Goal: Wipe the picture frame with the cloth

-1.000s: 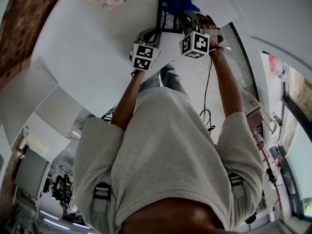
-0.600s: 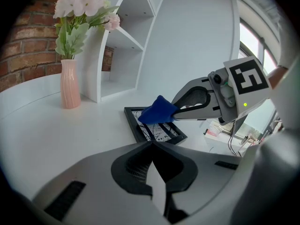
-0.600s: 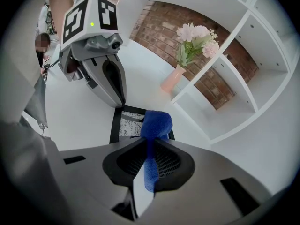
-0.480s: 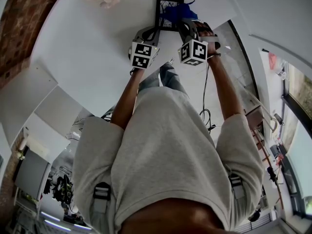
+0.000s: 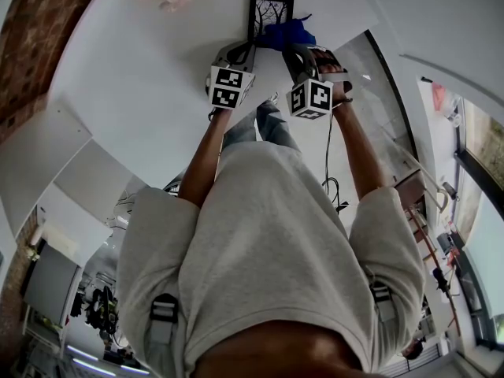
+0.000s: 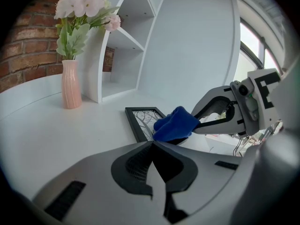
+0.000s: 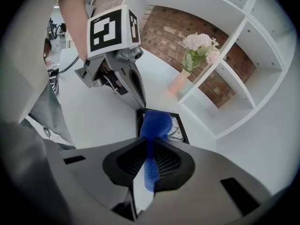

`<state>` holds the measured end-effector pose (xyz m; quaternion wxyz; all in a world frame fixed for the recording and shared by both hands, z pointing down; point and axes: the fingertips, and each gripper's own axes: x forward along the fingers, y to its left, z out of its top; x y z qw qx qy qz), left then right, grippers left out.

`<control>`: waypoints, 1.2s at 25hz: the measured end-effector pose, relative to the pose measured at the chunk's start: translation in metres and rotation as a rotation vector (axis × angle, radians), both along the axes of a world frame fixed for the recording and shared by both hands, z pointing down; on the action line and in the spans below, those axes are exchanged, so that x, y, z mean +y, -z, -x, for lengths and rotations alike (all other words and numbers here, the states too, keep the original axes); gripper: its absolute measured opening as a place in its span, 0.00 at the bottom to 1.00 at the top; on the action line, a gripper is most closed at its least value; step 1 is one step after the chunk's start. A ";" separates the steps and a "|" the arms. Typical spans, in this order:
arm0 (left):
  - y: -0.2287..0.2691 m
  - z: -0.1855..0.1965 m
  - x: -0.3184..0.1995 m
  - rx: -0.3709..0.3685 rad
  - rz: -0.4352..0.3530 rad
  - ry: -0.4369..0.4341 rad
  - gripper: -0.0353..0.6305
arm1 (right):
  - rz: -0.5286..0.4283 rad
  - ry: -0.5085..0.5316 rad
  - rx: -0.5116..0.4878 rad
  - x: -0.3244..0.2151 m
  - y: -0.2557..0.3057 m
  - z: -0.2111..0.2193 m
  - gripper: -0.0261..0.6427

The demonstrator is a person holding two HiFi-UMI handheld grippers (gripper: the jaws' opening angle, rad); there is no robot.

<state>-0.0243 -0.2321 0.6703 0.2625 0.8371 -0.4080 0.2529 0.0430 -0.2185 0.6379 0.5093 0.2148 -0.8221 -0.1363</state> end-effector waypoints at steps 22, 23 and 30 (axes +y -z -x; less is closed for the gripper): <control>-0.007 0.001 0.002 -0.008 0.004 -0.004 0.08 | -0.112 0.021 -0.040 -0.008 0.044 -0.012 0.13; -0.006 0.001 0.002 -0.011 0.004 -0.005 0.08 | -0.126 0.015 -0.041 -0.016 0.048 -0.013 0.13; 0.000 0.000 0.001 -0.007 -0.002 -0.002 0.08 | -0.181 -0.039 -0.050 -0.079 0.067 -0.006 0.13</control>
